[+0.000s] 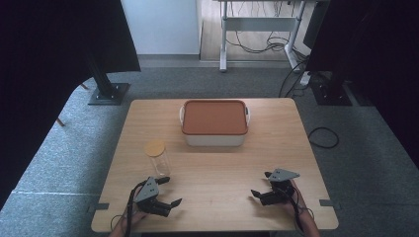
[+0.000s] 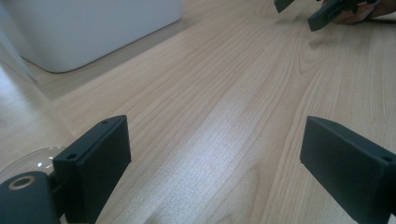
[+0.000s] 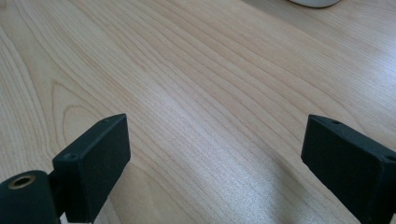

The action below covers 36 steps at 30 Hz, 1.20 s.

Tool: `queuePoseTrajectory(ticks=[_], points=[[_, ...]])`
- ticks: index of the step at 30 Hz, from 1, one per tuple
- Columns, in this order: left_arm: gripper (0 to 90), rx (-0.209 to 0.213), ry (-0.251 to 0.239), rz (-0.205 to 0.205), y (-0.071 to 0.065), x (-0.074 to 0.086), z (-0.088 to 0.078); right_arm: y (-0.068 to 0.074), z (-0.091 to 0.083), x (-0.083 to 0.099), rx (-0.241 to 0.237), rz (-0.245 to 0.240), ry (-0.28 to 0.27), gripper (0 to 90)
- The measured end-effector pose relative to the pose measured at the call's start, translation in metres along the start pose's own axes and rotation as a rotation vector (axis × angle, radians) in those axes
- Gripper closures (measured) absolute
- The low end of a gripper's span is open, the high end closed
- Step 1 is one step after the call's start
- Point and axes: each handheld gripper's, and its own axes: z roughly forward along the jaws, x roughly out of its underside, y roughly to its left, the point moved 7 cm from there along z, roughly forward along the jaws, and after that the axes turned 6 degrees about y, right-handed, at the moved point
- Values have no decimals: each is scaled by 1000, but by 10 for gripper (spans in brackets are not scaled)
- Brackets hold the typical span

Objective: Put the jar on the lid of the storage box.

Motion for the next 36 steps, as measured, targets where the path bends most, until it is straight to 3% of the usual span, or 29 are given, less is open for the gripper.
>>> queuePoseTrajectory(ticks=[9, 36], points=[[83, -9, -2, -16, 1, 1, -2, 0, 0, -1, 11, 3, -2, 75], [84, -14, 2, 12, -6, -1, 1, 0, 3, -2, 24, 7, 8, 78]])
